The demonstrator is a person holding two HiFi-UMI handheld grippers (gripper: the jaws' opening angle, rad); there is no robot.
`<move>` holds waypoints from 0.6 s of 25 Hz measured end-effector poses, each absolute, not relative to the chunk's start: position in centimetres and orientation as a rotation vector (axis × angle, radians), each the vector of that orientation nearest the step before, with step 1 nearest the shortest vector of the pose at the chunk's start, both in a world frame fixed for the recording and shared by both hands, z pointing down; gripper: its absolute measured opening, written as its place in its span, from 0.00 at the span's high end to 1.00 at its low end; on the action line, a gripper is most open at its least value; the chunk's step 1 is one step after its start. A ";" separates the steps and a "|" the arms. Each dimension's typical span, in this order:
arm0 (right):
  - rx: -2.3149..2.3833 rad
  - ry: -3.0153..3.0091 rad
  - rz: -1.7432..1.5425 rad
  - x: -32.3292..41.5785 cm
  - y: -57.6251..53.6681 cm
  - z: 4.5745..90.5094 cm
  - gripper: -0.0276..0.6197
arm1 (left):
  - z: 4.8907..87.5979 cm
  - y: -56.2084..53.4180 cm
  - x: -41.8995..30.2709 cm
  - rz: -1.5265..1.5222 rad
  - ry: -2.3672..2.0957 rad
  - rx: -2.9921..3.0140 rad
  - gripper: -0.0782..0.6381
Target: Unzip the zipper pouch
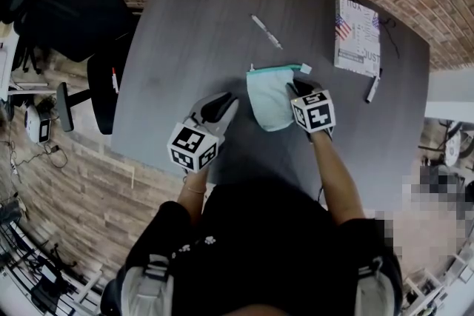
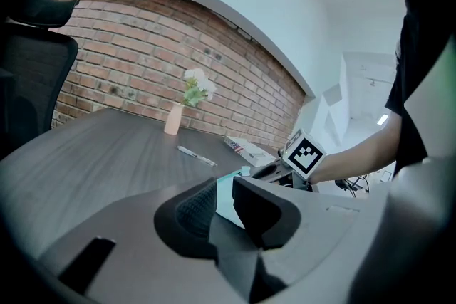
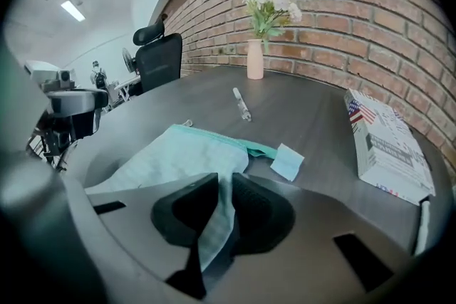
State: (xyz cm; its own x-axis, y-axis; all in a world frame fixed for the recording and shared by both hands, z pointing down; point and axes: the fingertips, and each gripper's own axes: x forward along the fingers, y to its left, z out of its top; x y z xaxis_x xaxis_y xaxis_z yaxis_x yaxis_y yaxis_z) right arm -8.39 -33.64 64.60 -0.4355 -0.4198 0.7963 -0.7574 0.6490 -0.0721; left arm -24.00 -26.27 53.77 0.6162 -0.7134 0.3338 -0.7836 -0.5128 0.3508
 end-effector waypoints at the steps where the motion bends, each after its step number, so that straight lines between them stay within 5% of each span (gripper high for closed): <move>1: 0.903 -2.081 0.543 -8.6 -33.4 64.6 0.89 | 53.6 -26.2 -24.0 0.199 -1.184 2.374 0.81; 15: 0.904 -2.316 0.364 -9.2 -30.9 55.4 0.95 | 50.6 -25.2 -22.7 0.189 -1.164 2.440 0.81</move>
State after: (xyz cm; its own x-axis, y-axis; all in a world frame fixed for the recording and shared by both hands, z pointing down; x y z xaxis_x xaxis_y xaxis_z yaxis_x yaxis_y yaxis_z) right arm -9.21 -30.86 55.42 -0.5748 -0.5143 0.6365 -0.6847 0.7282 -0.0299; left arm -22.70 -25.24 50.64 0.6385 -0.7091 0.2992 -0.7673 -0.5561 0.3194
